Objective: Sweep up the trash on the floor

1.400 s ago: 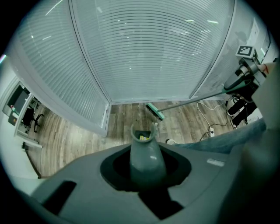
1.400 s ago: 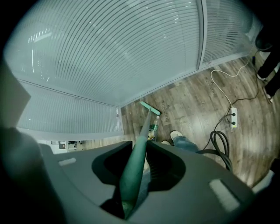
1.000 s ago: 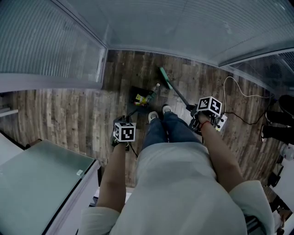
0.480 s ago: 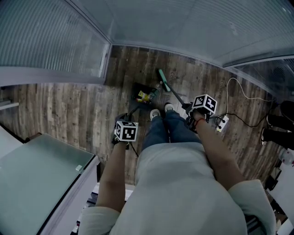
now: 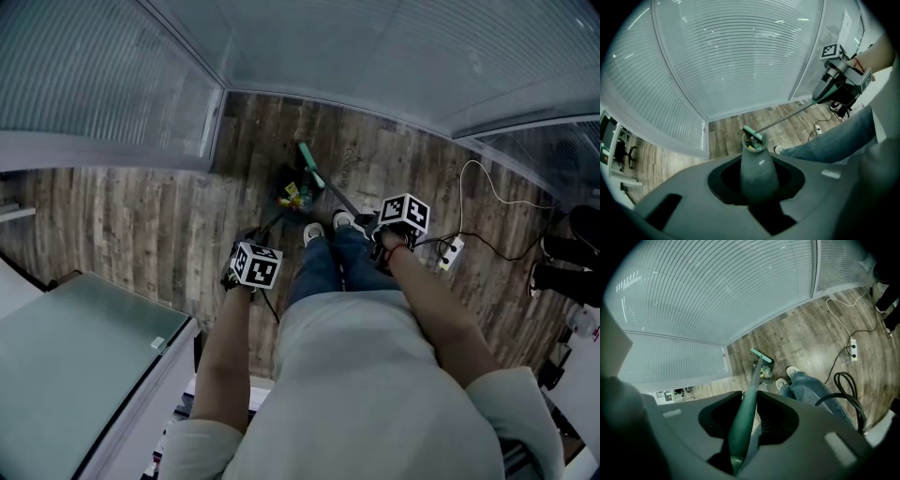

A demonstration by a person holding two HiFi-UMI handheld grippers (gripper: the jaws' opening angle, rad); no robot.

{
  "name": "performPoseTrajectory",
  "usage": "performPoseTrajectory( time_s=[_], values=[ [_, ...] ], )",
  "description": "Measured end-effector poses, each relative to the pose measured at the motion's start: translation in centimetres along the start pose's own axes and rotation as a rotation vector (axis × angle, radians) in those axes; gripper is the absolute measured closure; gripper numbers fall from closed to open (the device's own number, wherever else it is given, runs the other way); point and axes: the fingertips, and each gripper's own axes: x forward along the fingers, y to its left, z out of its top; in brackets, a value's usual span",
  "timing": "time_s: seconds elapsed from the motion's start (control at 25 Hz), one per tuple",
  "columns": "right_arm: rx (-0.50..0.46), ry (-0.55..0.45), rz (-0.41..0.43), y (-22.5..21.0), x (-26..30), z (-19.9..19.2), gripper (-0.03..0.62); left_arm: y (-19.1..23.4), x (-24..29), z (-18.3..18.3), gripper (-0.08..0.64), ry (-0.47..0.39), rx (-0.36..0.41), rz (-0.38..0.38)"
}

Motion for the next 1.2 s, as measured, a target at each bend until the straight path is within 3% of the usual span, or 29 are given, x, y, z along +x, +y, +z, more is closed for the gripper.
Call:
performPoseTrajectory(
  time_s=[0.44, 1.2],
  values=[
    [-0.005, 0.022, 0.041, 1.0, -0.5, -2.3, 0.482, -1.9, 0.4, 0.8, 0.469, 0.001, 0.085, -0.038],
    [0.019, -0.061, 0.054, -0.5, -2.4, -3.8, 0.482, -2.6, 0.5, 0.8, 0.468, 0.006, 0.102, -0.024]
  ],
)
